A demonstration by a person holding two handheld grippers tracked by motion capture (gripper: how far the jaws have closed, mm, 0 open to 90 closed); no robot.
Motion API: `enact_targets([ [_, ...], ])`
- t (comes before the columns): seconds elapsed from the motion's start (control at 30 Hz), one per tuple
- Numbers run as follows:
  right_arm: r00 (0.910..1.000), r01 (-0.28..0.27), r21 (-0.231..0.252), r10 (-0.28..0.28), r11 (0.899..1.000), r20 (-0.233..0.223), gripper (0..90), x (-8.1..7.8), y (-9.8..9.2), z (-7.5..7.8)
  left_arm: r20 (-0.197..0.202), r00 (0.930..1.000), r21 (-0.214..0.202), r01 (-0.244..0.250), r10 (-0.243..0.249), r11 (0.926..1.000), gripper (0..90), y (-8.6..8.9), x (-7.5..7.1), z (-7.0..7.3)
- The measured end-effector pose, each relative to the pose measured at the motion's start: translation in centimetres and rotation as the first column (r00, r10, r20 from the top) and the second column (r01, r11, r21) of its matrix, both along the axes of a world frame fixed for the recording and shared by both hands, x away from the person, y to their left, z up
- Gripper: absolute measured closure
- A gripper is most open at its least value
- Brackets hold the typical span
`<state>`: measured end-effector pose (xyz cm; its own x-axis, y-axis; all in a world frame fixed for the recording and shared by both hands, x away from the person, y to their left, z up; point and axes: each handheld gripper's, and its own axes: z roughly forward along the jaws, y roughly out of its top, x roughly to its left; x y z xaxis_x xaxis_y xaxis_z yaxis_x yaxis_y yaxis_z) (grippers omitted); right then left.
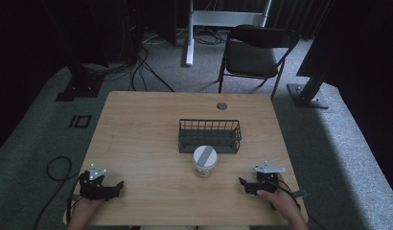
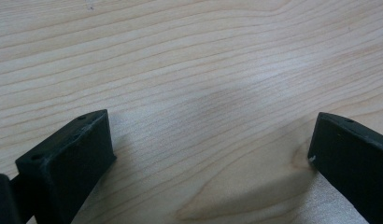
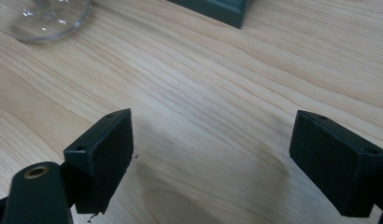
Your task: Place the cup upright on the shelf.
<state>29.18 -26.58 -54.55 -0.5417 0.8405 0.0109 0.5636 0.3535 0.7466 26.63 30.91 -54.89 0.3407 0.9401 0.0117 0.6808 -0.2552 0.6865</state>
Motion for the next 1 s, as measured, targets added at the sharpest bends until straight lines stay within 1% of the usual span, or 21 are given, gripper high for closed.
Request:
enact_targets([
  [0.17,0.9998,-0.021,0.027,0.021,0.999,-0.002,13.3,0.1,0.7,0.0,-0.001,1.0,0.001,0.0,0.0,1.0,0.2,0.0,0.0,0.0],
  [0.23,0.9994,-0.035,0.025,0.035,0.999,0.006,13.3,0.2,1.1,0.0,-0.001,1.0,0.001,0.0,0.0,1.0,0.2,0.0,0.0,0.0],
  [0.4,0.9981,-0.061,0.043,0.06,0.997,0.017,13.3,0.3,1.9,0.2,-0.001,1.0,0.001,0.0,0.0,1.0,0.2,0.0,0.0,0.0],
  [0.5,0.9959,-0.09,0.054,0.089,0.994,0.016,13.1,0.3,2.5,0.1,-0.001,1.0,0.0,0.0,0.0,1.0,0.2,0.0,0.0,0.0],
  [0.57,0.9941,-0.108,0.048,0.107,0.993,0.017,13.1,0.2,3.0,0.1,-0.001,1.0,0.001,0.0,0.0,1.0,0.2,0.0,0.0,0.0],
  [0.73,0.9907,-0.133,0.049,0.132,0.99,0.032,13.1,0.4,4.2,0.3,-0.001,1.0,0.001,0.0,0.0,1.0,0.2,0.0,0.0,0.0],
  [0.77,0.9902,-0.137,0.052,0.136,0.989,0.033,13.1,0.4,4.4,0.3,-0.001,1.0,0.001,0.0,0.0,1.0,0.2,0.0,0.0,0.0],
  [0.83,0.9882,-0.15,0.077,0.147,0.986,0.045,13.1,0.4,5.0,0.5,-0.001,1.0,0.001,0.0,0.0,1.0,0.2,0.0,0.0,0.0],
  [1.0,0.9824,-0.18,0.092,0.173,0.979,0.07,13.2,0.4,6.2,0.8,-0.001,1.0,0.001,0.0,0.0,1.0,0.2,0.0,0.0,0.0],
])
